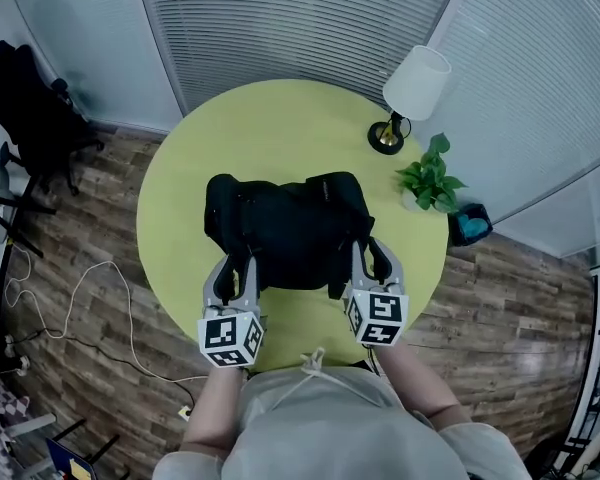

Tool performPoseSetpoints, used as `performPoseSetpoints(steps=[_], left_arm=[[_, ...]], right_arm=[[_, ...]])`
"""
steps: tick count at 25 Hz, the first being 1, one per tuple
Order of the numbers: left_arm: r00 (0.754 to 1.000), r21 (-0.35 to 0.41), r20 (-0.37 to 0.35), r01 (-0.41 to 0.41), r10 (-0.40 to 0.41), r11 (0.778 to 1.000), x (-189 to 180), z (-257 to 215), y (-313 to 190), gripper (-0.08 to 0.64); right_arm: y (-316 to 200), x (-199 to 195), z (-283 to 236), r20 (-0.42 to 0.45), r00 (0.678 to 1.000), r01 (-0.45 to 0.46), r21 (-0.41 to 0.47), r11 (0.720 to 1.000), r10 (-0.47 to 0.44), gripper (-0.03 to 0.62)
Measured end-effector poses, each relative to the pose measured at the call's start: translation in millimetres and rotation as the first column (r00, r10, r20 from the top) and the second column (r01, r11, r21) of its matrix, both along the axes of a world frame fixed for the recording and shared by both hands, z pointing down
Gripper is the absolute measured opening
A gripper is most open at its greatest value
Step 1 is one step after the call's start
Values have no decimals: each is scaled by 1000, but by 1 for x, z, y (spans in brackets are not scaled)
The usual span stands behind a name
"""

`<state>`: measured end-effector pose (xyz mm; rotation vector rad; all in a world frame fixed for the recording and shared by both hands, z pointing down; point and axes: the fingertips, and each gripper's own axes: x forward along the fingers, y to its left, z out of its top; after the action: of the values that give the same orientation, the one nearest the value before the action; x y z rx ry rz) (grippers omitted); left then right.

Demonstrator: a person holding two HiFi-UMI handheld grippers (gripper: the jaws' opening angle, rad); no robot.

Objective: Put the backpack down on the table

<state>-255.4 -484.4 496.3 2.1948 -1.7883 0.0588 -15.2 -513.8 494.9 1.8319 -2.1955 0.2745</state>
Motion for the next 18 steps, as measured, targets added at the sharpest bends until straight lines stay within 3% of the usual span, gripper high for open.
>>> performPoseSetpoints(steps=[3, 4, 10, 18], left_arm=[[1000, -35, -15, -24, 23, 999, 9, 6, 3, 32], [999, -49, -22, -24, 23, 999, 11, 9, 5, 6], [998, -72, 9, -64, 65, 995, 18, 13, 10, 6], [992, -99, -31, -126, 124, 987, 23, 16, 10, 6]], right_arm=[[6, 0, 6, -27, 1000, -8, -8, 1000, 8, 1], [8, -2, 9, -40, 999, -3, -14, 1000, 3, 0], [19, -18, 18, 7, 997, 77, -60, 995, -77, -2], [21, -32, 23, -6, 992, 122, -100, 987, -123, -2]])
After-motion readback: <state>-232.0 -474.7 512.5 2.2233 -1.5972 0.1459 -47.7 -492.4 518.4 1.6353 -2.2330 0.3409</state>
